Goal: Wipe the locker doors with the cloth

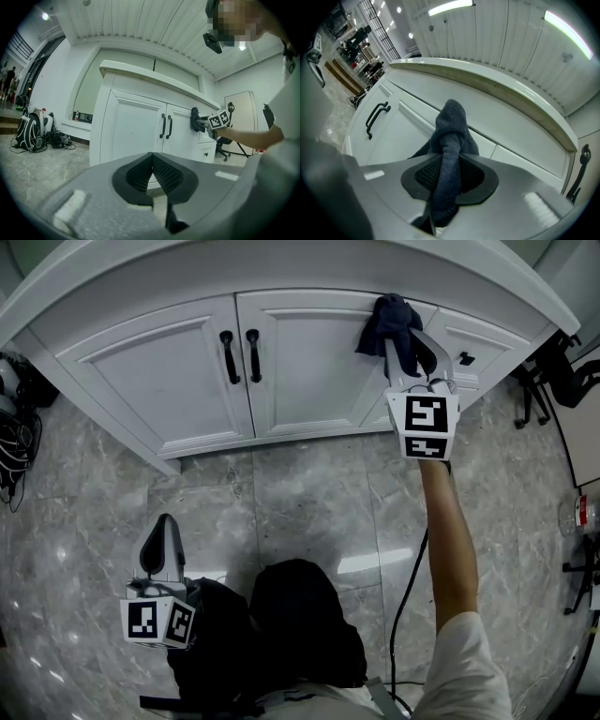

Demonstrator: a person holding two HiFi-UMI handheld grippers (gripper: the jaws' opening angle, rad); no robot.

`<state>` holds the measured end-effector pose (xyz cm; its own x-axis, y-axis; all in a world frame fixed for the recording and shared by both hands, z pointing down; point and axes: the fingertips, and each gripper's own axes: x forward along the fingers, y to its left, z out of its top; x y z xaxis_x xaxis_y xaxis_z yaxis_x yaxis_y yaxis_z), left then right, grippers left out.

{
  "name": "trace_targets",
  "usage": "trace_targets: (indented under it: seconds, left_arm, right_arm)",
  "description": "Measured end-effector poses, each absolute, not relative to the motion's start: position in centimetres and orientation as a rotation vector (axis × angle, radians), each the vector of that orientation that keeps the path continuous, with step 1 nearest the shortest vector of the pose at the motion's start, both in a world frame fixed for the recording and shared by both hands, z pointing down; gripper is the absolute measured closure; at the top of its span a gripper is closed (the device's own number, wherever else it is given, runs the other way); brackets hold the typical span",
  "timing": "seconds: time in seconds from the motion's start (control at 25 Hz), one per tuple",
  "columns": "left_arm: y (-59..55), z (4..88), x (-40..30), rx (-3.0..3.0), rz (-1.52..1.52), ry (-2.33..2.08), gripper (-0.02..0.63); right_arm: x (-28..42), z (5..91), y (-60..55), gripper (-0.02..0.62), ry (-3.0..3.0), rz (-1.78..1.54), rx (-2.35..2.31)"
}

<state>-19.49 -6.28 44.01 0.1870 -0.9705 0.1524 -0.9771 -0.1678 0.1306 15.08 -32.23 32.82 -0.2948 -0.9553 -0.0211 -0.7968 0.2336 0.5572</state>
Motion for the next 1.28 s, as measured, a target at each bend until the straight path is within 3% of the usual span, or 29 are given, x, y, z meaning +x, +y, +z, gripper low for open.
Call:
trace_targets:
  seconds: [0.84,1.28]
  left_arm:
    - [-6.2,44.1,-19.1,2.275,0.039,-1.864,0.604]
    - [-5.7,43.8,-19.5,2.273,0.038,-1.873,0.604]
  right_arm:
    - [14.9,38.4,-32.2,0.512,-2.171,-0.582,1.669]
    - [9.6,39.2,-31.5,0.512,-2.251,-0.559,1.619]
